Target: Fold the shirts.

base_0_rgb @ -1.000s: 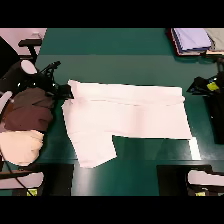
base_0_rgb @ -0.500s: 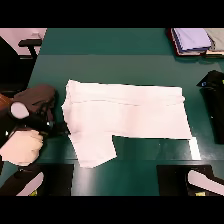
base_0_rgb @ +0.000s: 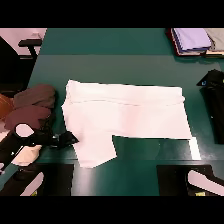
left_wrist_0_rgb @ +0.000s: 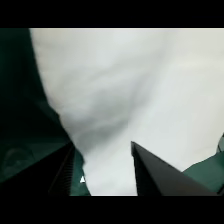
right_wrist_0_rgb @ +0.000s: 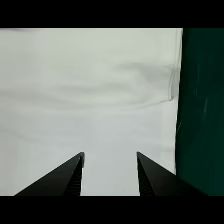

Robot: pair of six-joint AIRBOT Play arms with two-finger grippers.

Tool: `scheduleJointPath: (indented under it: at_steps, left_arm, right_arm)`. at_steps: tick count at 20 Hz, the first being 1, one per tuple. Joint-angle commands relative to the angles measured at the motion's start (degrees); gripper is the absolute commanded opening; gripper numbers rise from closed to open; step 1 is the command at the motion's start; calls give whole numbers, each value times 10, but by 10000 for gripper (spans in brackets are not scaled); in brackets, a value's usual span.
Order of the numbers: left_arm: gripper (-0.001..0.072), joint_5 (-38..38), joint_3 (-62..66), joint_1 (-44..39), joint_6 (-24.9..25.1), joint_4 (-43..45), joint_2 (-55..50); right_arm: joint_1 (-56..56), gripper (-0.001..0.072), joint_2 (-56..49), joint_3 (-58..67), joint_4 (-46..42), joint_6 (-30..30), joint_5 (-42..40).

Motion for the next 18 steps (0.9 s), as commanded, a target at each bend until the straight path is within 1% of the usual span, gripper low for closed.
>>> scheduleJointPath:
  at_steps: [1,2,3,4,5,7,12,13,14,16,17,18]
  left_arm:
    - [430,27,-25,0,16,-30,2]
    - [429,28,-25,0,16,-35,2]
    - [298,28,-24,0,17,-39,2]
    - [40,27,-21,0,33,-46,2]
    - [26,24,-15,0,45,-51,2]
    - [26,7,0,0,45,-46,2]
    - [25,4,39,0,46,-30,3]
    - [26,9,48,0,46,-29,3]
    - [26,13,56,0,46,-29,3]
    - [26,14,66,0,46,-29,3]
    - [26,14,68,0,46,-29,3]
    - [26,15,68,0,46,-29,3]
  right_arm:
    - [0,386,0,0,0,0,1]
    - [0,386,0,0,0,0,2]
    - [0,386,1,0,0,0,7]
    - [-2,386,1,0,-3,0,16]
    - [-10,386,1,-2,-7,0,25]
    - [-43,386,13,-40,-6,0,30]
    - [-184,399,66,-276,-5,1,12]
    - [-215,511,72,-328,-5,1,-3]
    - [-240,560,73,-370,-4,1,-12]
    - [-268,550,73,-436,-4,0,-31]
    - [-270,529,73,-459,-4,0,-47]
    - [-267,462,73,-476,2,0,-63]
